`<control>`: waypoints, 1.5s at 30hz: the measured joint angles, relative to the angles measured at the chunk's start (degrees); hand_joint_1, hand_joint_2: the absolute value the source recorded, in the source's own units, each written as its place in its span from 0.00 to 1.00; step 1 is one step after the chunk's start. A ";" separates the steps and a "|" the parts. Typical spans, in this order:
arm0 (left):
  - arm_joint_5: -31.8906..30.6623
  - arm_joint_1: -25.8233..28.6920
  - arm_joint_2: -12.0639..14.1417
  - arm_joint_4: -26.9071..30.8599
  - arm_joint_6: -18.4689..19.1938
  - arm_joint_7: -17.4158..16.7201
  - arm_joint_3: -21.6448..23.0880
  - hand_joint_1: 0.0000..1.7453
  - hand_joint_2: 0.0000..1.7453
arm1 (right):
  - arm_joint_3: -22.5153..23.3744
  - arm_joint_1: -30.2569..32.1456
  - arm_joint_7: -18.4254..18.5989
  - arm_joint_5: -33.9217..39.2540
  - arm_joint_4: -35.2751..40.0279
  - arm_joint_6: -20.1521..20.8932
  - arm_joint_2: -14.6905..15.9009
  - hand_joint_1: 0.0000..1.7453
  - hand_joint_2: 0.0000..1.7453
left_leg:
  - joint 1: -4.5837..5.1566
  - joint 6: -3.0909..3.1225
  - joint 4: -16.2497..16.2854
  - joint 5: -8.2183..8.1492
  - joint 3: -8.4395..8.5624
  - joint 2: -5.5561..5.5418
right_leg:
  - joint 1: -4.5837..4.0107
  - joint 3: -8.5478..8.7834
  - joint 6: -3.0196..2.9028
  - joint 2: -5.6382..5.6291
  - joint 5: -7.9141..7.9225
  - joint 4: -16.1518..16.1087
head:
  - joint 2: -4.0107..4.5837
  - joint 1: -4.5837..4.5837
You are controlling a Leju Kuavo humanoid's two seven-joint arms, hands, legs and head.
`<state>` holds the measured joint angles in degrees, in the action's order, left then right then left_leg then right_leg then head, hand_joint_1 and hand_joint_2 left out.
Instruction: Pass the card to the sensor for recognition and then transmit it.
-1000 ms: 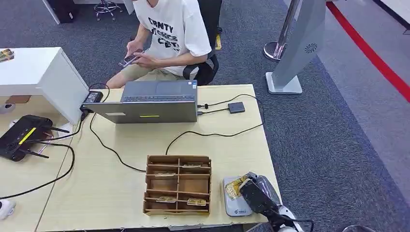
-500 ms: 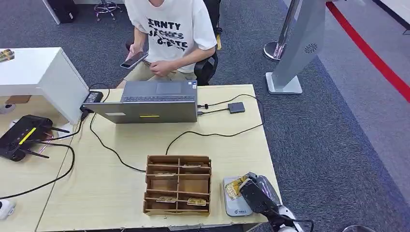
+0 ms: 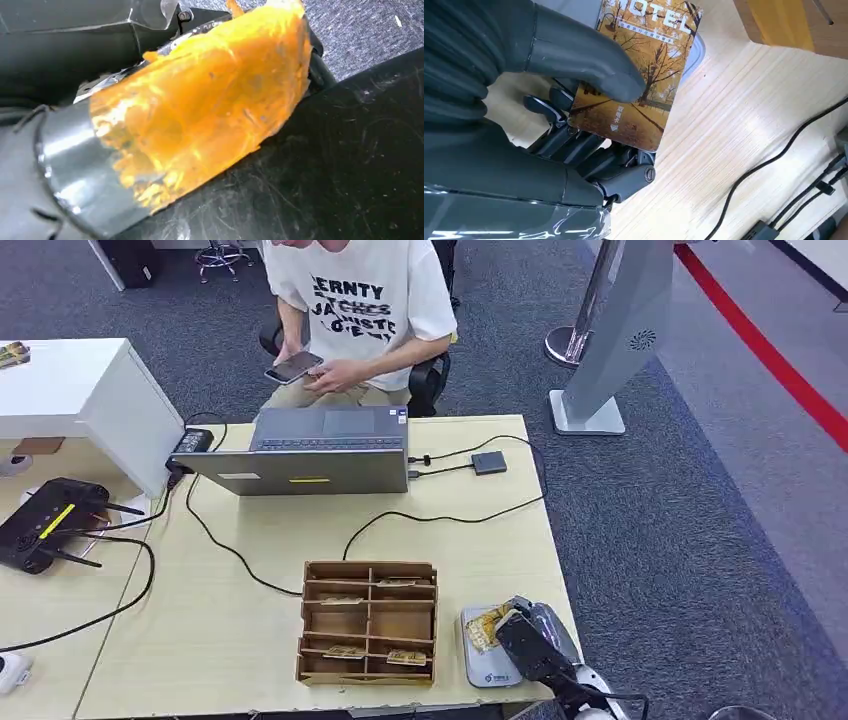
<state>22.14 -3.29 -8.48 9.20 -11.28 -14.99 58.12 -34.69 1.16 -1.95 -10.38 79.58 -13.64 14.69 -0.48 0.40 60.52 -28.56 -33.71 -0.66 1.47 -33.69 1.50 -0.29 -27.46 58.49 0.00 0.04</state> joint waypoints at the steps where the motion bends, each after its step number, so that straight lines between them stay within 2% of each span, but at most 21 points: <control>1: 0.00 0.00 0.00 0.00 0.00 0.00 0.02 0.00 0.00 | 0.00 0.00 0.00 0.00 -0.02 0.00 0.00 1.00 1.00 | 0.00 0.00 0.00 0.00 0.00 0.00 | 0.00 0.00 0.00 0.00 0.00 0.00 | 0.00 0.00; 9: 0.28 0.00 0.00 0.00 0.00 0.00 0.02 0.00 0.00 | 0.22 0.00 -0.24 0.22 -0.02 -0.04 -0.02 1.00 1.00 | 0.00 0.00 0.00 0.00 0.01 0.00 | 0.00 0.01 0.00 0.00 0.00 0.00 | 0.00 0.00; 13: 0.63 0.00 0.00 0.00 -0.04 0.00 0.04 0.00 0.00 | 1.01 0.41 -1.75 0.35 0.24 -1.75 -0.39 1.00 1.00 | 0.00 0.00 0.00 0.00 0.00 -0.01 | 0.00 0.01 0.00 0.01 0.00 0.00 | 0.00 0.00; 20: 1.90 0.03 -0.26 0.00 -0.79 0.33 0.02 0.00 0.00 | 4.75 3.13 -7.70 -0.70 5.45 -11.46 -3.85 1.00 1.00 | 0.00 0.00 -0.01 0.00 -0.03 -0.01 | 0.00 -0.03 -0.01 0.01 -0.02 0.01 | 0.00 -0.02; 28: 2.38 0.05 -0.33 0.00 -0.90 0.68 0.02 0.00 0.00 | 8.63 6.01 -12.68 -0.74 13.40 -16.92 -6.97 1.00 1.00 | 0.00 0.00 -0.02 0.00 -0.05 -0.02 | 0.01 -0.04 0.02 0.01 -0.05 0.01 | 0.00 0.00; 39: 2.36 0.06 -0.35 0.00 -0.85 1.07 0.02 0.00 0.00 | 9.66 7.09 -14.97 -4.33 18.95 -18.14 -7.78 1.00 1.00 | 0.01 0.00 -0.02 -0.01 -0.05 -0.02 | 0.01 -0.04 0.02 0.01 -0.05 0.01 | 0.00 0.00; 45: 1.86 0.04 -0.31 0.00 -0.61 1.22 0.02 0.00 0.00 | 9.12 4.90 -14.47 -13.22 19.67 -17.42 -7.78 1.00 1.00 | 0.01 0.00 -0.02 0.00 -0.05 -0.02 | 0.01 -0.03 0.02 0.00 -0.04 0.02 | 0.00 0.00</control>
<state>24.00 -3.25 -8.79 9.20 -11.89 -13.77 58.14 -25.57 6.06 -16.42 -23.60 99.25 -31.06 6.91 -0.47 0.40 60.50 -28.56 -33.76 -0.68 1.48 -33.72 1.52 -0.28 -27.50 58.51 0.00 0.04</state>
